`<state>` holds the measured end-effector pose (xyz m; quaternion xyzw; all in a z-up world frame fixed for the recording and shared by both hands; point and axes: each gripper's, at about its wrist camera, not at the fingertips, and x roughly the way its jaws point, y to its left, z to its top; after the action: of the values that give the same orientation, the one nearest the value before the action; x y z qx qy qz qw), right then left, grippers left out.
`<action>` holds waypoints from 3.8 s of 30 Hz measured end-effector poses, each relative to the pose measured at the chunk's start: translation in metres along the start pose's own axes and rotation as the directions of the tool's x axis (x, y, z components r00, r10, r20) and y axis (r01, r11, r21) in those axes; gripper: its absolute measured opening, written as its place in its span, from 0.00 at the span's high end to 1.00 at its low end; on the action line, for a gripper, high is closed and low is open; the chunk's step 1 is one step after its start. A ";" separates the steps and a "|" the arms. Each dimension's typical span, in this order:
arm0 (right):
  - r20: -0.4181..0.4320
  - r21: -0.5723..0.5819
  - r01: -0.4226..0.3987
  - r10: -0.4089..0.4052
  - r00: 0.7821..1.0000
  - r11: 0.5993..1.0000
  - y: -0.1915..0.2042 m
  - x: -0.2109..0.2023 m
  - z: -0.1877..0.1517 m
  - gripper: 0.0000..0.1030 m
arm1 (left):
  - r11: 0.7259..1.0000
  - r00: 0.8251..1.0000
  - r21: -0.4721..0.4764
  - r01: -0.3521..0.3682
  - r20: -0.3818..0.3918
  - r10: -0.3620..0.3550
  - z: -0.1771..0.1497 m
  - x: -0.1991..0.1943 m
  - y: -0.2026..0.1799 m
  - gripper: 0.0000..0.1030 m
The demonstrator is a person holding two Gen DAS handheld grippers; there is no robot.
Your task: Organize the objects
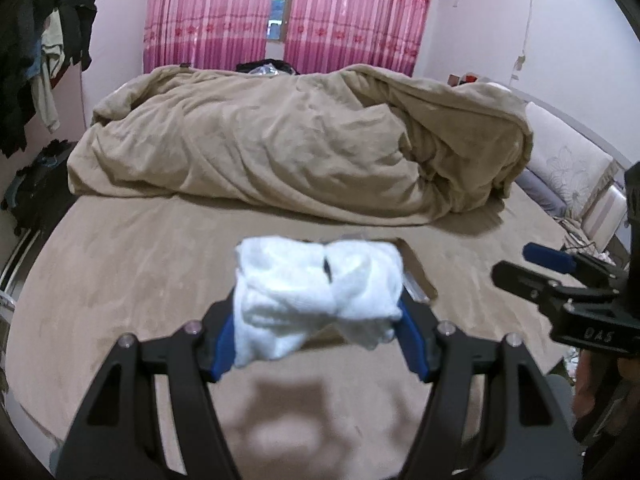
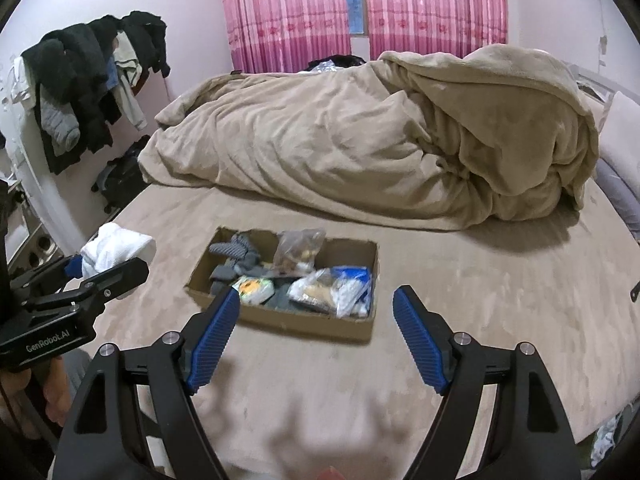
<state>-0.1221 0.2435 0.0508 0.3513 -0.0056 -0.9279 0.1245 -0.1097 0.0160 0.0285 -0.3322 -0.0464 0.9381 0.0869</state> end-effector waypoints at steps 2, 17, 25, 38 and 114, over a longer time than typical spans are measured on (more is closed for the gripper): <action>0.000 0.004 0.003 -0.003 1.000 1.000 -0.006 0.009 0.003 0.21 | 1.000 1.000 -0.002 -0.007 -0.012 0.007 0.006 0.016 0.006 0.35; -0.057 0.007 0.049 -0.049 0.997 0.999 -0.031 0.104 0.012 0.21 | 0.999 0.995 -0.037 -0.015 -0.102 0.012 0.011 0.130 0.028 0.35; -0.060 -0.040 0.083 -0.086 0.995 0.996 -0.033 0.138 0.005 0.21 | 1.000 0.978 0.001 -0.016 -0.207 0.016 -0.004 0.191 0.029 0.33; -0.101 -0.006 0.083 -0.083 0.991 0.997 -0.040 0.143 -0.011 0.21 | 1.000 0.967 -0.003 -0.010 -0.253 0.009 -0.012 0.197 0.025 0.15; -0.095 0.031 0.007 -0.004 0.995 0.999 0.029 -0.016 -0.085 0.21 | 0.999 0.989 -0.021 -0.046 -0.139 0.043 -0.081 -0.041 0.004 0.10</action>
<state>-0.0488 0.2253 0.0000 0.3969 -0.0133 -0.9103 0.1166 -0.0274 0.0062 -0.0094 -0.3984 -0.0439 0.9139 0.0650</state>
